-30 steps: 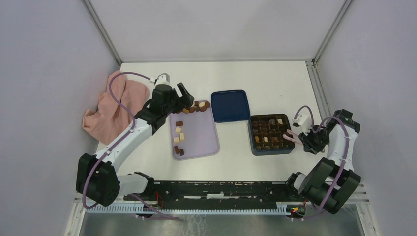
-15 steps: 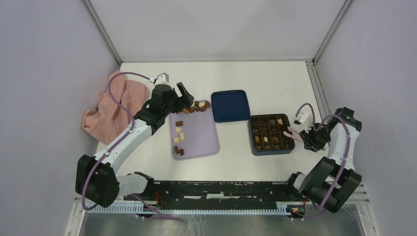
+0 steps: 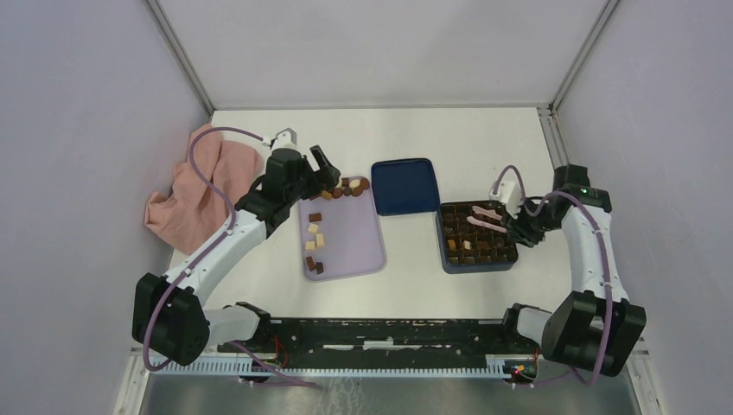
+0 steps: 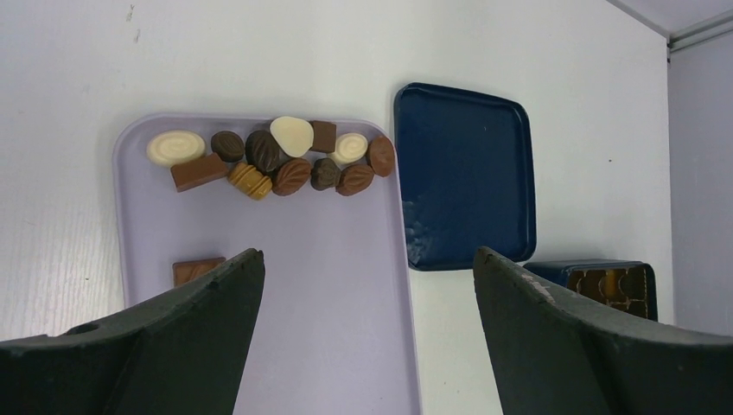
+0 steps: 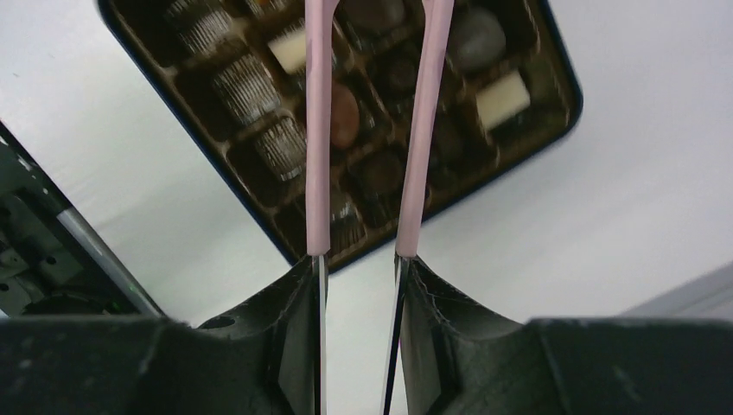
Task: Pack the chocolate
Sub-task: Place the fake chocolate in the packing box, then pick up the fake chocolate from the plate.
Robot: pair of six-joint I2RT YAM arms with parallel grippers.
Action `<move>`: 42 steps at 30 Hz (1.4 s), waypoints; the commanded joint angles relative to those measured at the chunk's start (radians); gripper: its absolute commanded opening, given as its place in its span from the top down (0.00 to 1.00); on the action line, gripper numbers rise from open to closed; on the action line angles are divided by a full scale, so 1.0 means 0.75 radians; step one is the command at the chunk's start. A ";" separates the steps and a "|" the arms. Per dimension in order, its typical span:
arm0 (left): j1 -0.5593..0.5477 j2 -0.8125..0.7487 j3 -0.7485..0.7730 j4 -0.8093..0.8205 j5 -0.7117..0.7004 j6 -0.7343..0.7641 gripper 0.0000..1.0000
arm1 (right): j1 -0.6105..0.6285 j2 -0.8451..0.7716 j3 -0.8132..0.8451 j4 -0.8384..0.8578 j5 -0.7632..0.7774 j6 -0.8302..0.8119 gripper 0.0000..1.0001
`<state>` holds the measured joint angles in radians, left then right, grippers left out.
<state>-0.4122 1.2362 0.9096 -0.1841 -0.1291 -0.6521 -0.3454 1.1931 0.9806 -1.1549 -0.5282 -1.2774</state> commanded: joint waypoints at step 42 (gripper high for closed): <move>-0.003 -0.522 -0.071 -0.501 -0.438 -0.087 0.05 | 1.823 0.983 0.662 0.658 0.397 0.809 0.58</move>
<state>-0.4122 0.8581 0.8680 -0.5747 -0.4213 -0.6678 1.0069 1.8965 1.3918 -0.6643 -0.2584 -0.7029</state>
